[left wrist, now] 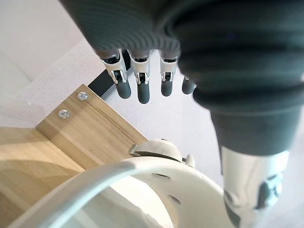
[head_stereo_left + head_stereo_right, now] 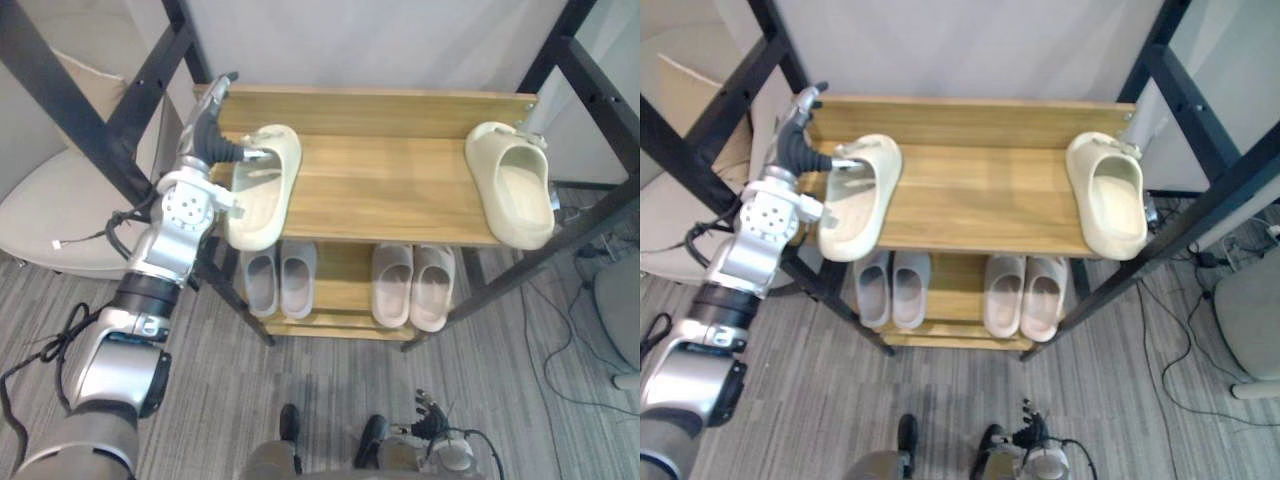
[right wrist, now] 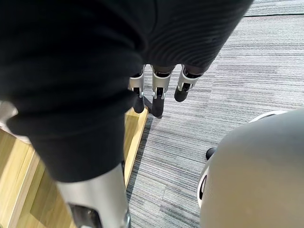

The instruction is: Organize the slippers on the shoe rack

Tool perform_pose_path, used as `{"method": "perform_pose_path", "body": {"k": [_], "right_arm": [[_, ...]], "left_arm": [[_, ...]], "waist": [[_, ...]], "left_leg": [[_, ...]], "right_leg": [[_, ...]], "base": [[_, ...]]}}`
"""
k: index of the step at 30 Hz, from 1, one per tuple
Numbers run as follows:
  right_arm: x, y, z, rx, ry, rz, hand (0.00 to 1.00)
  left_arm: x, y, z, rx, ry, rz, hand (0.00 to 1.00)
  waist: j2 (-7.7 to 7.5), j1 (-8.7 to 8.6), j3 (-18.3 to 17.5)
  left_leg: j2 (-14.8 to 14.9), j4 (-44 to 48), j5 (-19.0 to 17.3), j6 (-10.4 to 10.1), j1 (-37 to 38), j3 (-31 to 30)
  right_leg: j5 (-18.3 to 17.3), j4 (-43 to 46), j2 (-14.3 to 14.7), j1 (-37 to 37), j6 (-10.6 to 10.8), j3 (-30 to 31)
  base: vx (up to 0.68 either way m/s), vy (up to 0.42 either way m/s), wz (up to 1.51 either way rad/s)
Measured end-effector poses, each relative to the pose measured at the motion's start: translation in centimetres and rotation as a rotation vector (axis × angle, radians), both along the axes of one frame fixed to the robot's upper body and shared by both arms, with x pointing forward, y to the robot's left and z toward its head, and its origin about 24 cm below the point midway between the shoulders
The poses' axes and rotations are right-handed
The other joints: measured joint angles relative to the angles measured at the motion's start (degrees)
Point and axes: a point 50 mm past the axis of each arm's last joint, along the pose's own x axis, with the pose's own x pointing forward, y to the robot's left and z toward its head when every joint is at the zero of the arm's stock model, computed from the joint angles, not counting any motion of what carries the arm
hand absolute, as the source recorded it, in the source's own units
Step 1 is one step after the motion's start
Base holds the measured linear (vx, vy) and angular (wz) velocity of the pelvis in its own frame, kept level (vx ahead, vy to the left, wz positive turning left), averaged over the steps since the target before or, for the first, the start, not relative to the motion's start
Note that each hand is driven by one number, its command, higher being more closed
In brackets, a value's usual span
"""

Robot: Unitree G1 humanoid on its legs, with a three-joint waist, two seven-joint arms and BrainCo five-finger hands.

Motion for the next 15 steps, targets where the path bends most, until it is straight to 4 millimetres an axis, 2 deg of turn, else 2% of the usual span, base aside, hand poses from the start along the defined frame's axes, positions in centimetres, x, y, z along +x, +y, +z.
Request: {"method": "perform_pose_path", "body": {"k": [12,13,15], "right_arm": [[0.48,-0.07,0.22,-0.003,-0.015,0.003,0.0],[0.49,-0.06,0.22,-0.002,-0.015,0.003,0.0],[0.5,-0.05,0.22,-0.002,-0.016,0.003,0.0]], "left_arm": [[0.06,0.5,0.31,0.061,-0.002,0.047,0.0],[0.06,0.55,0.36,0.063,-0.003,0.049,1.0],[0.06,0.73,0.38,0.075,-0.003,0.058,1.0]], "waist": [[-0.09,0.16,1.3],[-0.09,0.21,1.3],[-0.16,0.22,1.3]], "left_leg": [[0.3,0.5,-0.1,-0.1,-1.8,1.3],[0.3,0.5,-0.1,-0.1,-1.8,1.5],[0.3,0.5,-0.1,-0.1,-1.8,1.9]], "right_leg": [[-0.2,0.9,0.0,-2.5,-0.2,1.0],[-0.1,0.9,0.0,-2.6,-0.2,1.1],[-0.1,0.9,0.1,-3.0,-0.3,1.7]], "base": [[0.01,-0.005,-0.03],[0.0,-0.004,-0.11],[-0.02,0.0,-0.13]]}}
